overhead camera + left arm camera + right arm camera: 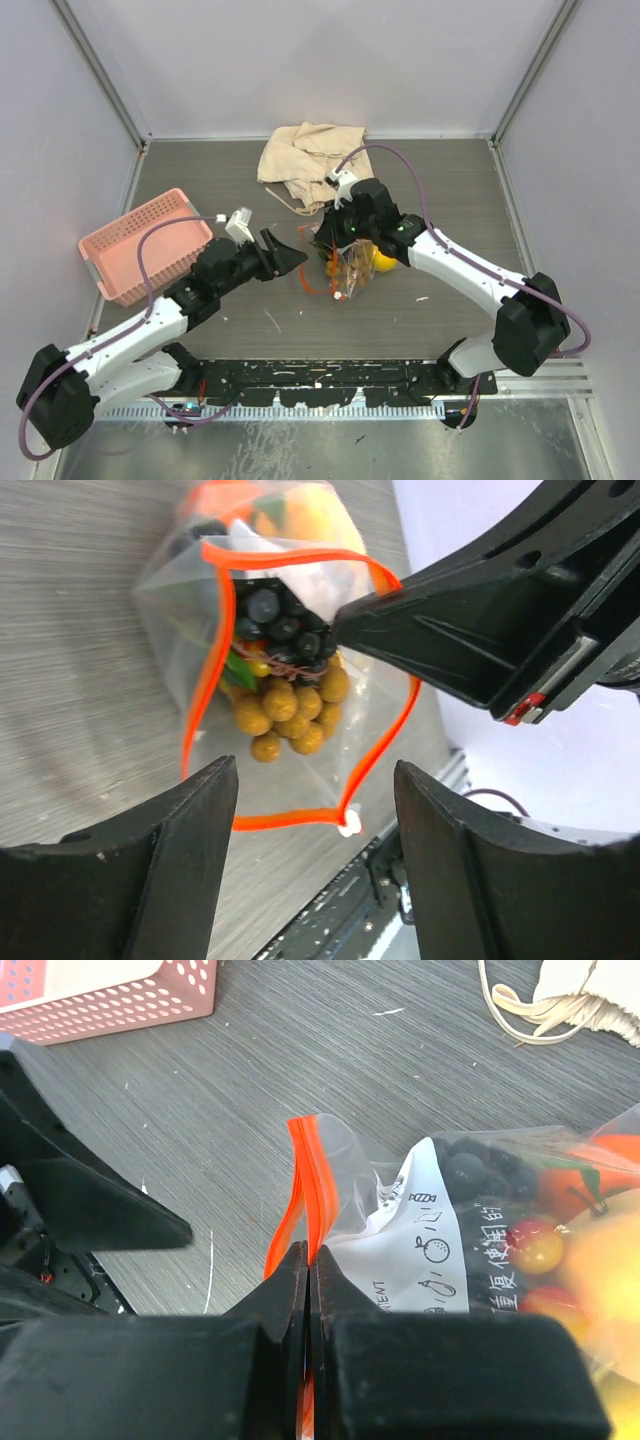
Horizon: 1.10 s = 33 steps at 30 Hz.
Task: Open the zip-top bag and remove the fake food
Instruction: Adjust the zipper food storage bag at the center of the board, then pick up the fake fruit from the zipper food storage bag.
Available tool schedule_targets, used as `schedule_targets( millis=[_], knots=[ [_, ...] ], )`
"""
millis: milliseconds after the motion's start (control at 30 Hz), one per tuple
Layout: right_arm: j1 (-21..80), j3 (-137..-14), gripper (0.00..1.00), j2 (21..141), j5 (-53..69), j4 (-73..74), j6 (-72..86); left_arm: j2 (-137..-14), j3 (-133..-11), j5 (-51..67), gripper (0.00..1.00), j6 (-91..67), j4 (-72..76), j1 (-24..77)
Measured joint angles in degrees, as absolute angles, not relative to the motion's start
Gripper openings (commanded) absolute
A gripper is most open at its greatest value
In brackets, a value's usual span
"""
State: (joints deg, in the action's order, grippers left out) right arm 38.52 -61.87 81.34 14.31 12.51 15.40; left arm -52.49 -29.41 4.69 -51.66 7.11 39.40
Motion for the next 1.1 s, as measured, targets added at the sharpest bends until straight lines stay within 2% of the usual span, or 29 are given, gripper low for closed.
schedule_targets(
  millis=[100,200,867,1100],
  knots=[
    [38.57,-61.3,0.04,80.9,14.55,11.75,15.64,-58.0,-29.41,8.34,0.49,-56.25,14.13,39.42],
    [38.57,-60.75,0.04,80.71,14.83,11.35,16.05,-63.57,-29.45,9.72,0.47,-59.77,18.83,39.66],
    [38.68,-60.25,0.04,80.6,17.26,10.31,17.61,-84.44,-33.19,0.23,0.58,-68.66,30.74,42.26],
    [38.85,-60.25,0.04,80.6,17.76,10.07,17.98,-85.84,-33.19,-1.34,0.55,-70.17,35.46,42.28]
  ],
)
